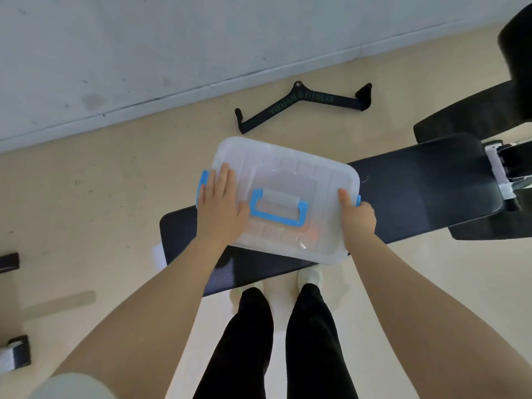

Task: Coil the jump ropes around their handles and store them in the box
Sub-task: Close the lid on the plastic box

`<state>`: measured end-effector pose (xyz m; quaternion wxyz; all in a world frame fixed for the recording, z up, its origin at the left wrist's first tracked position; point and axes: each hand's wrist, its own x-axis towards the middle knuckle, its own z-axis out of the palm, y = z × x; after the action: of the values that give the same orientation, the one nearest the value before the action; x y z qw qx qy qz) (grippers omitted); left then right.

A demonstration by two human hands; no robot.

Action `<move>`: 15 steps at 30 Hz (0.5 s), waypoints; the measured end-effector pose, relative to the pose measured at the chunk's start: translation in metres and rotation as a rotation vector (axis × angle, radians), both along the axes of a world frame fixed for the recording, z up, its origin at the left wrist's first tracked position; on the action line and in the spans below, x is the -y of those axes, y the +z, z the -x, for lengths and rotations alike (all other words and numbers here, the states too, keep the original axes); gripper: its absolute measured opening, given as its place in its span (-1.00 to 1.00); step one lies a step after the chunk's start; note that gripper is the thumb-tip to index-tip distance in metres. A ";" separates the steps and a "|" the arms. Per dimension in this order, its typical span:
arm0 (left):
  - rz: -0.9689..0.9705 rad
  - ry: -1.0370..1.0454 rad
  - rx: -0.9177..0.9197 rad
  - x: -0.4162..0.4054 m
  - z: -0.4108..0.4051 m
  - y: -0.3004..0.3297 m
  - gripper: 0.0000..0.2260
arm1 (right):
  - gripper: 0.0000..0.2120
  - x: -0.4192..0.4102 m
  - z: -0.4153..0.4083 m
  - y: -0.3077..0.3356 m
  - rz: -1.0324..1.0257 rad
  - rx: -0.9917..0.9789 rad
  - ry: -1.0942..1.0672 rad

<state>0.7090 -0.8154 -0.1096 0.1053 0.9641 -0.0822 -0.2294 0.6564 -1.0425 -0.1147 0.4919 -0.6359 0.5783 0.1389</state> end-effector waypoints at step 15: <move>0.209 0.448 0.156 -0.011 0.017 -0.020 -0.59 | -0.50 -0.018 0.008 -0.004 0.236 -0.020 0.084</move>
<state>0.6915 -0.8039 -0.1293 0.2460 0.9569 0.1024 -0.1156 0.6481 -1.0250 -0.1183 0.4016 -0.7115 0.5684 0.0967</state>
